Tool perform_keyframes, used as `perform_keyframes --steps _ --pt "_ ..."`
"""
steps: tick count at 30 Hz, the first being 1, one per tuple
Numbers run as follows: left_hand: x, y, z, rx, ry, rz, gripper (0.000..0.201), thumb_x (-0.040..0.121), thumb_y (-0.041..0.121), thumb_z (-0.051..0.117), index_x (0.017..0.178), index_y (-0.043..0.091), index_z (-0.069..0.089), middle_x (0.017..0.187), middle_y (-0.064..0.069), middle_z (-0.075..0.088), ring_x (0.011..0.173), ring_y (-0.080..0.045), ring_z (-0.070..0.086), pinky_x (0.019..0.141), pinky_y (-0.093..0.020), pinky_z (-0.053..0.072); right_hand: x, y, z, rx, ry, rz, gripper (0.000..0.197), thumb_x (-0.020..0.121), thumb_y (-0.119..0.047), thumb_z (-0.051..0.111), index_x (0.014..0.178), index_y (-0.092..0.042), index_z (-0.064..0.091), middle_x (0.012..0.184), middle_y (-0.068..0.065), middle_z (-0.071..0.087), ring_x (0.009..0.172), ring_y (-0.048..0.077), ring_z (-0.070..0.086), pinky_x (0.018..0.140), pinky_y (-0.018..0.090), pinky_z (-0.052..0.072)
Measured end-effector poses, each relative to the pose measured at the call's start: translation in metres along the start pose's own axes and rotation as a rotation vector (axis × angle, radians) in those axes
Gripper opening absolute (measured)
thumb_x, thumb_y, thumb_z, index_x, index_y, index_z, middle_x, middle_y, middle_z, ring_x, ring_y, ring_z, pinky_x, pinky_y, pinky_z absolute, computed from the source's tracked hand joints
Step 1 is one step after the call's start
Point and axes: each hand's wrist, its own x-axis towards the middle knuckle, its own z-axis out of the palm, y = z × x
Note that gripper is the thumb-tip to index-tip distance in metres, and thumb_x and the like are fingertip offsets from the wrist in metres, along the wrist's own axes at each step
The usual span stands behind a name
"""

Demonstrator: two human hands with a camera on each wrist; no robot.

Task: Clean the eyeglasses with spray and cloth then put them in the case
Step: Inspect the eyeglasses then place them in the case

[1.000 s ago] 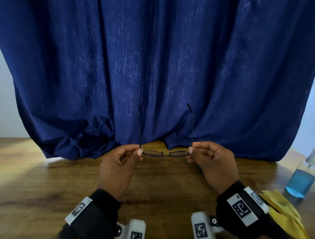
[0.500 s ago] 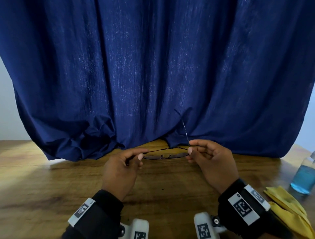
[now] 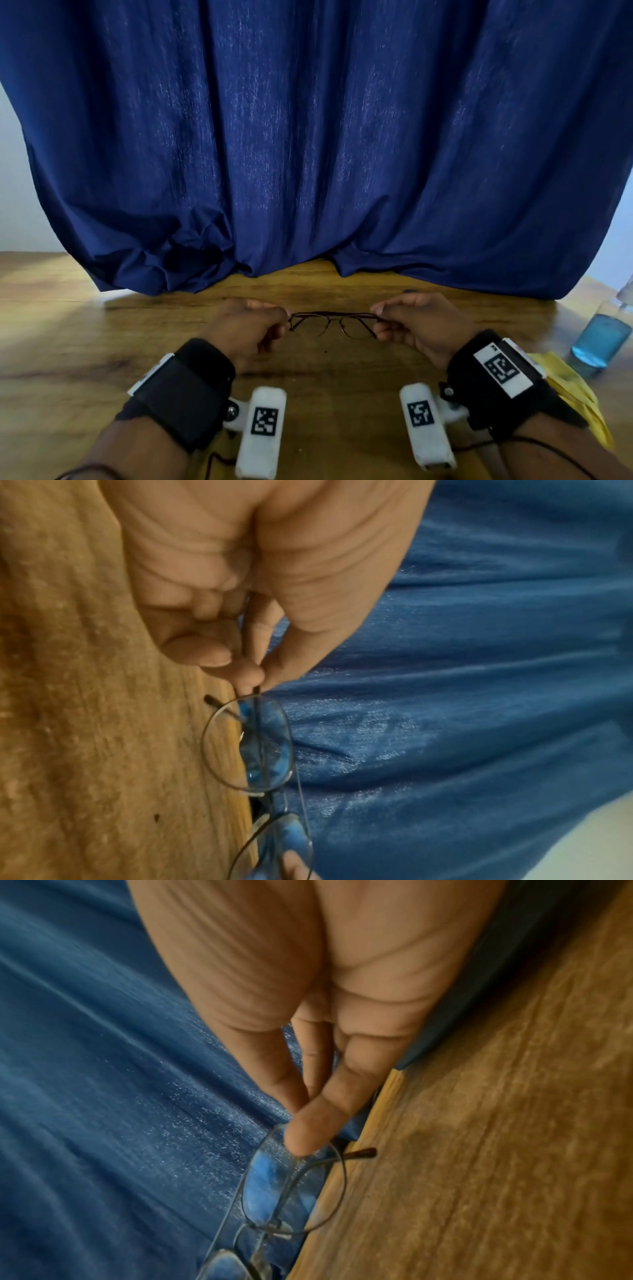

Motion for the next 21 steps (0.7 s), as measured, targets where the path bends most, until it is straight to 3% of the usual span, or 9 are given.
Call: perform_keyframes --steps 2,6,11,15,18,21 --pt "0.001 -0.003 -0.001 0.059 -0.022 -0.095 0.023 0.09 0.006 0.071 0.102 -0.014 0.072 0.064 -0.012 0.064 0.056 -0.018 0.052 0.047 -0.023 0.041 0.0 0.003 0.001 -0.03 0.007 0.063 0.015 0.094 -0.001 0.065 0.1 0.012 0.069 0.077 0.02 0.07 0.059 0.017 0.07 0.055 0.023 0.059" --pt "0.003 -0.006 -0.002 0.131 -0.017 -0.175 0.025 0.089 0.009 0.073 0.101 -0.013 0.073 0.062 -0.01 0.067 0.056 -0.017 0.051 0.046 -0.021 0.04 0.004 0.009 0.004 -0.049 0.009 0.16 0.017 0.094 0.0 0.064 0.103 0.014 0.066 0.077 0.019 0.067 0.055 0.016 0.069 0.051 0.022 0.058" --pt "0.004 -0.01 -0.001 0.188 -0.016 -0.137 0.027 0.093 0.014 0.07 0.099 -0.012 0.074 0.065 -0.011 0.068 0.057 -0.018 0.052 0.047 -0.022 0.04 0.006 0.011 0.006 -0.051 0.006 0.199 0.02 0.096 -0.004 0.063 0.107 0.012 0.065 0.071 0.017 0.067 0.058 0.019 0.068 0.052 0.023 0.059" --pt "0.002 -0.009 0.0 0.213 -0.015 -0.114 0.026 0.095 0.015 0.068 0.097 -0.011 0.073 0.06 -0.009 0.065 0.049 -0.015 0.052 0.041 -0.019 0.04 0.005 0.009 0.005 -0.057 0.006 0.204 0.021 0.094 -0.004 0.066 0.108 0.012 0.065 0.08 0.022 0.068 0.065 0.025 0.072 0.054 0.025 0.061" --pt "0.001 -0.008 -0.001 0.239 0.021 -0.051 0.024 0.096 0.018 0.066 0.085 -0.002 0.071 0.051 -0.005 0.057 0.039 -0.011 0.045 0.039 -0.019 0.036 0.001 0.004 0.002 -0.109 0.049 0.114 0.019 0.094 -0.006 0.066 0.104 0.011 0.066 0.084 0.025 0.071 0.067 0.03 0.073 0.056 0.029 0.061" --pt "0.002 -0.004 0.0 0.171 0.067 0.059 0.023 0.097 0.019 0.065 0.084 0.0 0.069 0.051 -0.002 0.054 0.033 -0.006 0.042 0.035 -0.017 0.033 0.002 -0.005 -0.012 -0.313 0.262 -0.123 0.014 0.095 -0.014 0.064 0.092 -0.003 0.073 0.081 0.015 0.077 0.068 0.027 0.073 0.065 0.036 0.062"
